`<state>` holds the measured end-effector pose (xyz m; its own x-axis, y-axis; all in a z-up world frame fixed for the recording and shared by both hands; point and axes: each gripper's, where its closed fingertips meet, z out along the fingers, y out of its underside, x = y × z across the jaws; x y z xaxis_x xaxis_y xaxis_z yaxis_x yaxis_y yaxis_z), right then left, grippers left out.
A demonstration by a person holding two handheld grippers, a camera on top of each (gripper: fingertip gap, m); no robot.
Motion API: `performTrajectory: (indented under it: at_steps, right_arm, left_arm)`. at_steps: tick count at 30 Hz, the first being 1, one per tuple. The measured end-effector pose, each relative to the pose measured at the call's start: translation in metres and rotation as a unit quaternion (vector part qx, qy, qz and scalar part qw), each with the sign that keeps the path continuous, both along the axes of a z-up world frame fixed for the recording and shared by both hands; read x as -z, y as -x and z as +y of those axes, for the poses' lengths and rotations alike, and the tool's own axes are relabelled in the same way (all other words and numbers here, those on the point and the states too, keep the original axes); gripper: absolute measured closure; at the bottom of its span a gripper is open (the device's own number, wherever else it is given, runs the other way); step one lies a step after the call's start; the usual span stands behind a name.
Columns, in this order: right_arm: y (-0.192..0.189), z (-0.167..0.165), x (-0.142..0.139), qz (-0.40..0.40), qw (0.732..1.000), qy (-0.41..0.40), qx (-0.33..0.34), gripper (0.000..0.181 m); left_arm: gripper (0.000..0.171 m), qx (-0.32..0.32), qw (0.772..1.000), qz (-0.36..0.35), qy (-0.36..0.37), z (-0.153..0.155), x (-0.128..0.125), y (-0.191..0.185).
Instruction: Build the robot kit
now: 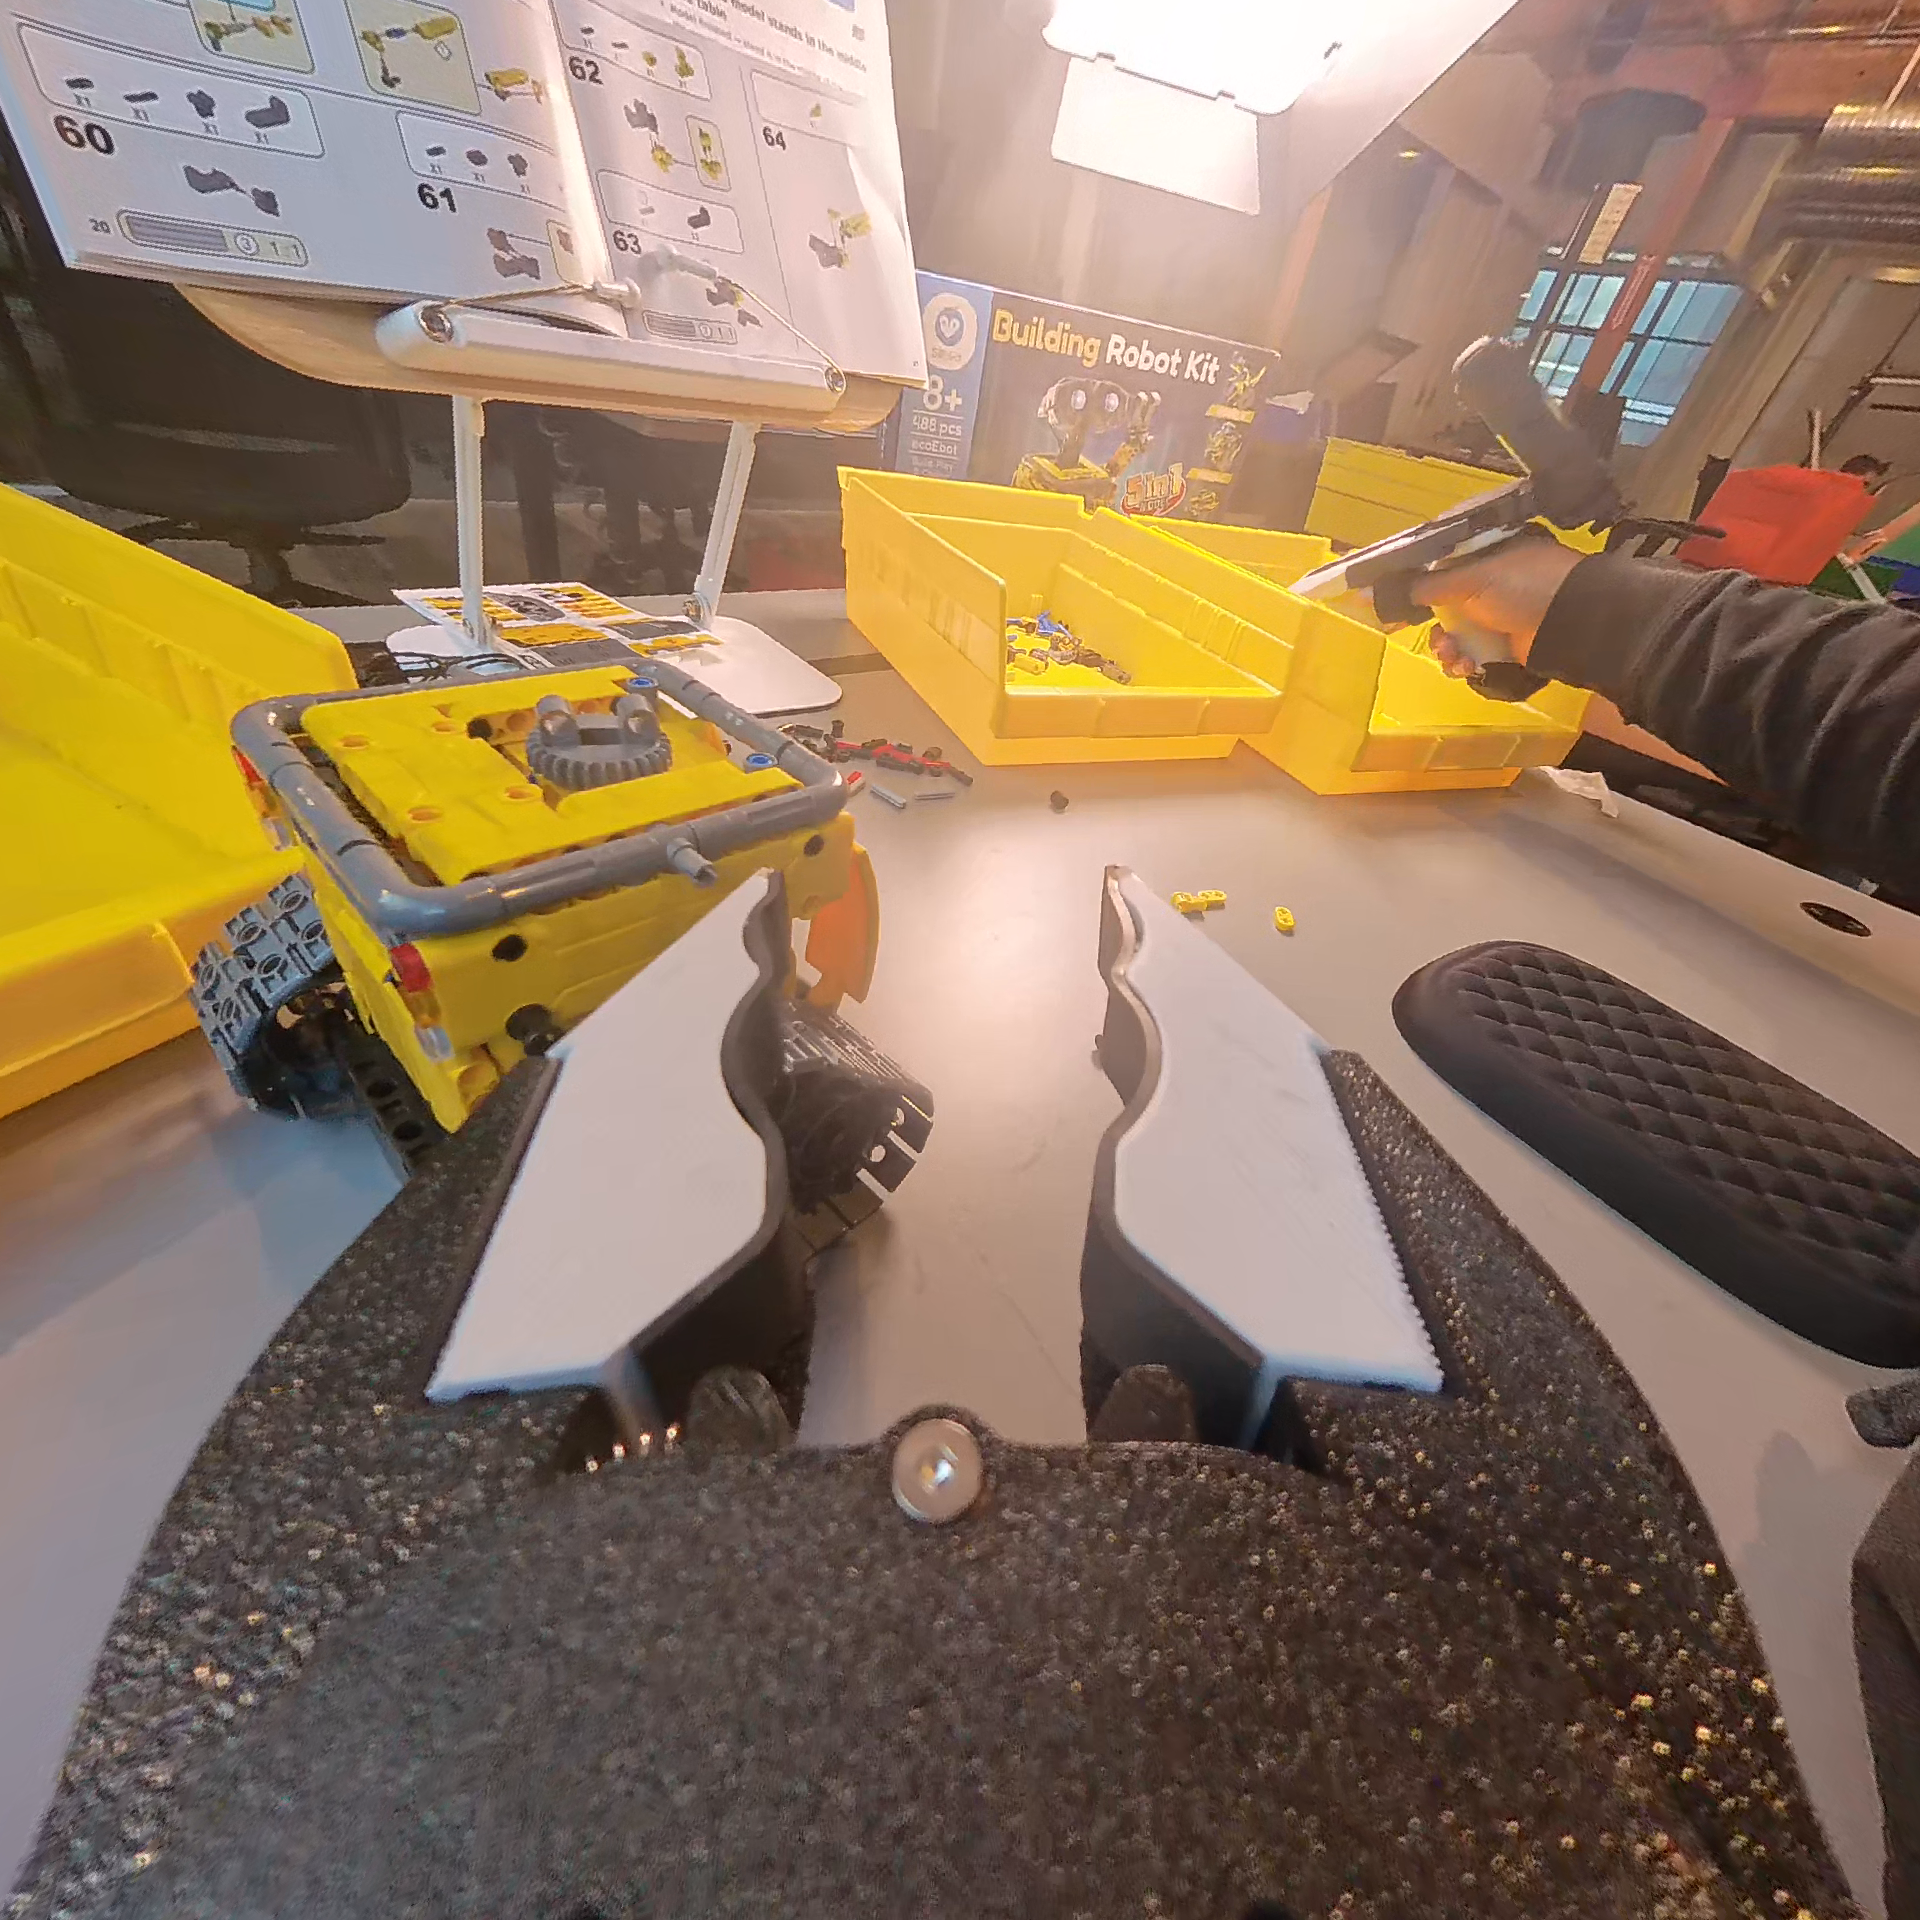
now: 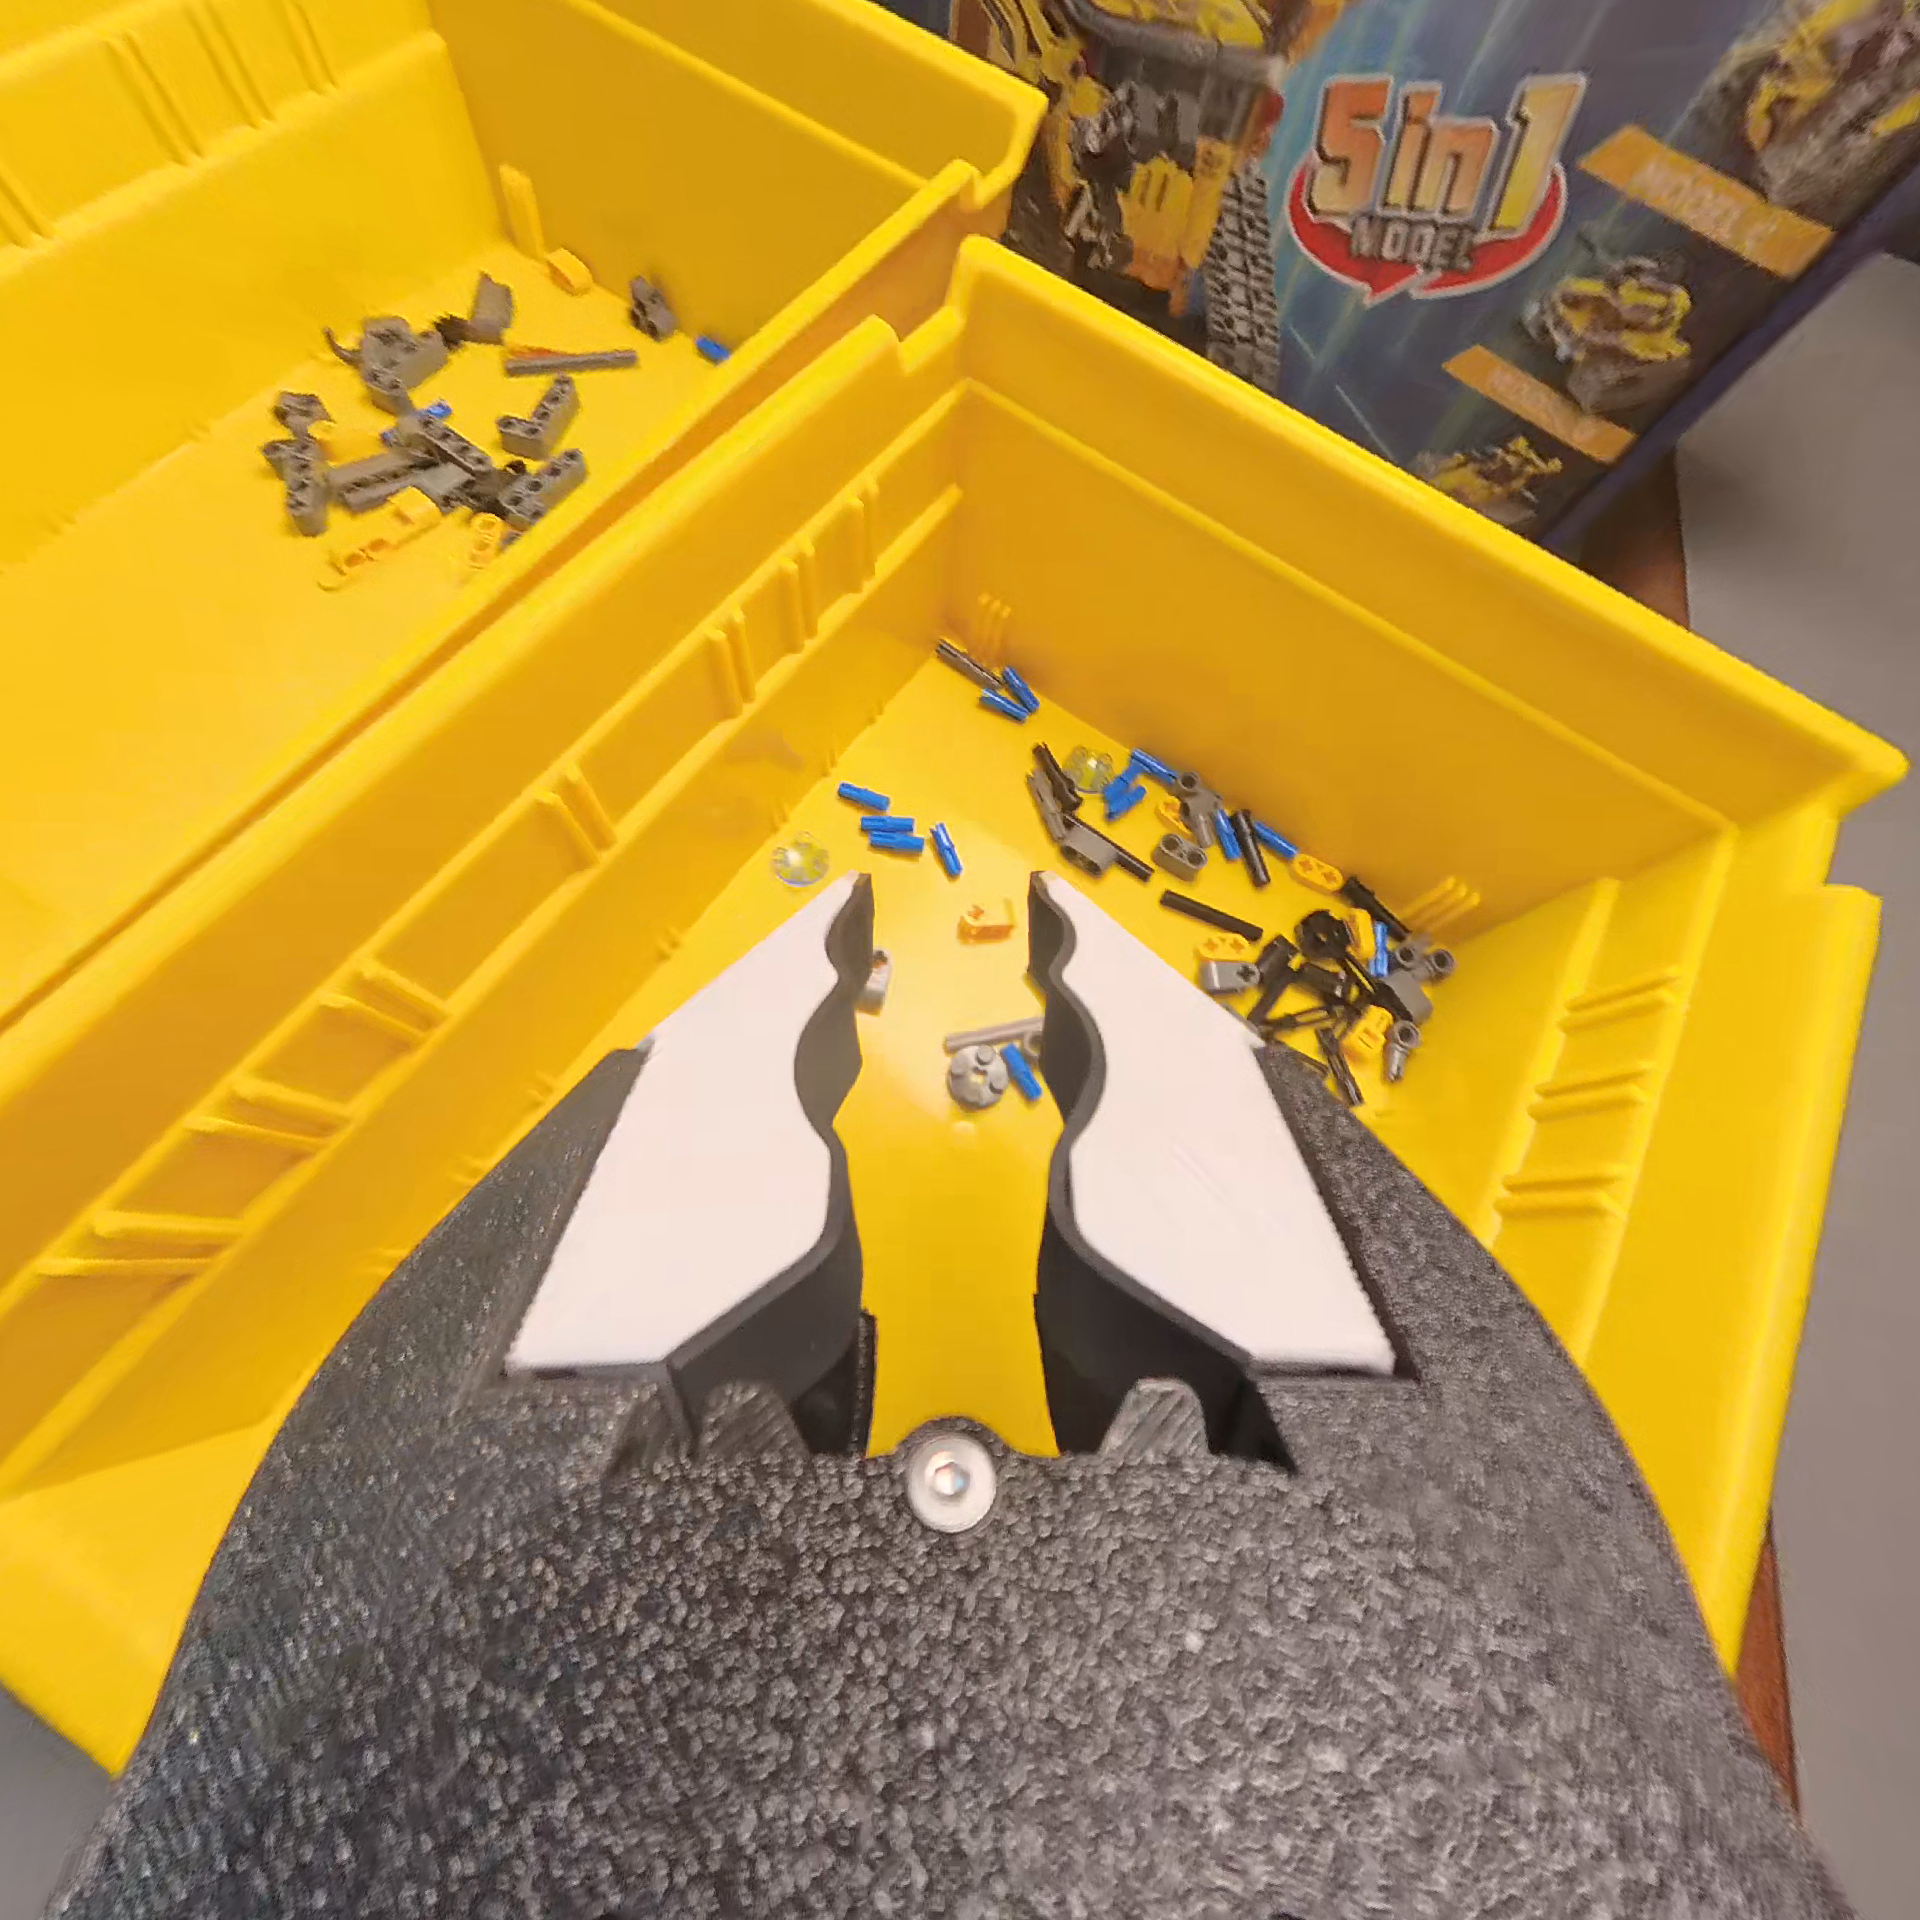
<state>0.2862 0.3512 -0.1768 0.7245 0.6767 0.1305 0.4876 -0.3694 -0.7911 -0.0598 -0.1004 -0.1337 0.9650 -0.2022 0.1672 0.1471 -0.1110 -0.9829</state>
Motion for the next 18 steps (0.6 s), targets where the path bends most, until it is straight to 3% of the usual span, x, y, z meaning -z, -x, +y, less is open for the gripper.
performTrajectory:
  at_steps: [5, 9, 13, 18]
  right_arm:
    - [-0.035, 0.024, 0.012, 0.003, 0.996, 0.018, 0.088, 0.15]
    - [-0.048, 0.043, 0.009, 0.052, 0.989, 0.027, 0.138, 0.147]
    - [-0.043, 0.056, 0.007, 0.091, 0.984, 0.045, 0.148, 0.147]
    - [-0.044, 0.07, 0.025, 0.039, 0.984, 0.071, 0.157, 0.151]
  left_arm:
    - [0.113, -0.001, 1.0, 0.002, 0.001, 0.0, 0.001, 0.0]
    - [0.113, 0.0, 1.0, 0.001, 0.006, 0.001, 0.002, 0.0]
    - [0.113, 0.001, 1.0, 0.005, 0.013, 0.002, 0.004, -0.002]
    - [0.113, -0.004, 1.0, 0.013, 0.019, 0.004, 0.006, -0.002]
